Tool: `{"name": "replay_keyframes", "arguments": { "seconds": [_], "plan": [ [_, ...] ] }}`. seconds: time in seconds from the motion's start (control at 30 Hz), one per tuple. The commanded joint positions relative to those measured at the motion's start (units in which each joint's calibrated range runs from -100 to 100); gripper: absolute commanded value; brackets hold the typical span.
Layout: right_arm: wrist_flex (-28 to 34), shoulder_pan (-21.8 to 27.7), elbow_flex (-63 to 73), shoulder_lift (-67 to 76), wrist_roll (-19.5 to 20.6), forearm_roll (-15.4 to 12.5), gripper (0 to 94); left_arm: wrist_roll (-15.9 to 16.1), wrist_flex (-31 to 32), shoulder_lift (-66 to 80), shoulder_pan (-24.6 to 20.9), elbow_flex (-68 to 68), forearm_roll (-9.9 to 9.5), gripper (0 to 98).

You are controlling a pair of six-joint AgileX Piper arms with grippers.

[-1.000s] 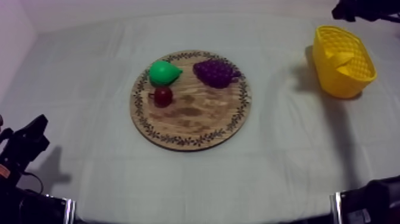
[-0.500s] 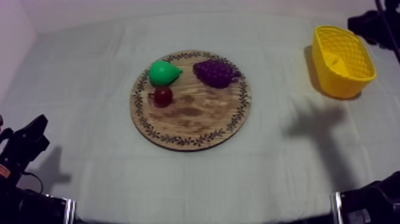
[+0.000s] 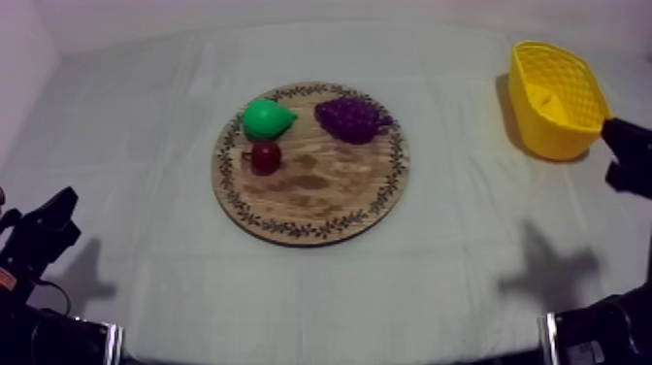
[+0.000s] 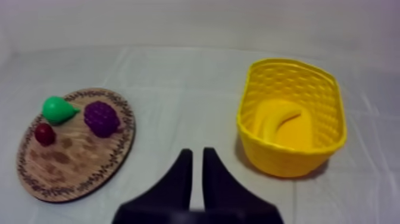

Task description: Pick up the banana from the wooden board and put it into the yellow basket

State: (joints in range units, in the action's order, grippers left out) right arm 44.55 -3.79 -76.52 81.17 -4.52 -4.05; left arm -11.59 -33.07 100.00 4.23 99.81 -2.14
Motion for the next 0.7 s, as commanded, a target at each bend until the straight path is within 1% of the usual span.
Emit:
{"name": "replay_keyframes", "arguments": {
  "seconds": [0.0, 0.13, 0.23, 0.37, 0.43, 0.53, 0.57, 0.6, 0.67],
  "plan": [
    [1.2, 2.7, -5.0, 9.9, -2.9, -1.4, 1.4, 0.0, 0.0, 0.0, 0.0, 0.0, -0.03, 0.1],
    [2.6, 4.1, -8.7, 13.3, -3.5, -1.9, 0.8, 0.0, 0.0, 0.0, 0.0, 0.0, -0.03, 0.1],
    [3.0, 4.5, -11.2, 14.1, -2.9, -1.7, 0.6, 0.0, 0.0, 0.0, -0.1, 0.0, -0.03, 0.1],
    [1.3, 4.6, -17.0, 14.4, -1.8, -1.7, 0.8, 0.0, 0.0, 0.0, -0.1, 0.0, -0.03, 0.1],
    [0.1, 4.3, -19.3, 14.5, 0.9, 0.0, 0.7, 0.0, 0.0, 0.0, -0.1, 0.0, -0.03, 0.1],
    [-0.5, 4.0, -20.8, 14.5, 3.9, 1.2, 0.6, 0.0, 0.0, 0.0, -0.1, 0.0, -0.03, 0.1],
    [-0.7, 4.0, -21.0, 14.5, 3.4, 1.6, 0.5, 0.0, 0.0, 0.0, -0.1, 0.0, -0.03, 0.1],
    [-1.2, 4.0, -21.4, 14.5, 1.5, 2.0, 0.5, 0.0, 0.0, 0.0, -0.1, 0.0, -0.03, 0.1],
    [-4.1, 4.0, -22.3, 14.5, -3.9, 2.4, 0.5, 0.0, 0.0, 0.0, -0.1, 0.0, -0.03, 0.1]
  ]
}}
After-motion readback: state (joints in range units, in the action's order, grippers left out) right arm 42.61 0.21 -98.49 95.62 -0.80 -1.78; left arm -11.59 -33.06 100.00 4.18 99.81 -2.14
